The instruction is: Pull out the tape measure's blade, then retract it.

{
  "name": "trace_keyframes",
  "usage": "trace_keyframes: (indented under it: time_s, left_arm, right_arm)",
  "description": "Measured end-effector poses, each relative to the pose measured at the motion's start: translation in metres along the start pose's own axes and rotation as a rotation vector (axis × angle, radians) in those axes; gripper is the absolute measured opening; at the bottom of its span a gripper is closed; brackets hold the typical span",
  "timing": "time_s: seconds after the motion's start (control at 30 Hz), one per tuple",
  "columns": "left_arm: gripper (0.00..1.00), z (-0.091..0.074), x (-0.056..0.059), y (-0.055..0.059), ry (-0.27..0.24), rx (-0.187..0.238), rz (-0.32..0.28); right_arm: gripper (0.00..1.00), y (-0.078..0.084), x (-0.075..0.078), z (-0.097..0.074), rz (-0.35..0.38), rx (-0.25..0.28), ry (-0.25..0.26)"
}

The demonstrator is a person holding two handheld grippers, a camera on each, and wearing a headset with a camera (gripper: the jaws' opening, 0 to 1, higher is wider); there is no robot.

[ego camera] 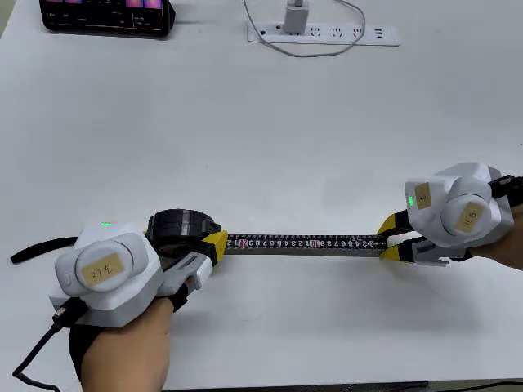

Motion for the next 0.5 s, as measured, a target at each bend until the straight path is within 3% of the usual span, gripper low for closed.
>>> trace_keyframes:
  time_s: [0.5]
  left_arm:
    - [0.59,0.0,0.0,0.0009,0.005,-0.029,0.01]
  right_arm:
    - [0.11,0.0003,-0.0004,0.0009,0.016,-0.006,0.0]
Point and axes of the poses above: the centre of the closed fingertips' face, and the gripper's own axes: z roughly forward along the fingers, x roughly to its right, y roughly out of its underside, the point moved 2 cm from there along -z, roughly backward along the fingers, and after that the axes turned 7 degrees about y, right-handed, at the moved point
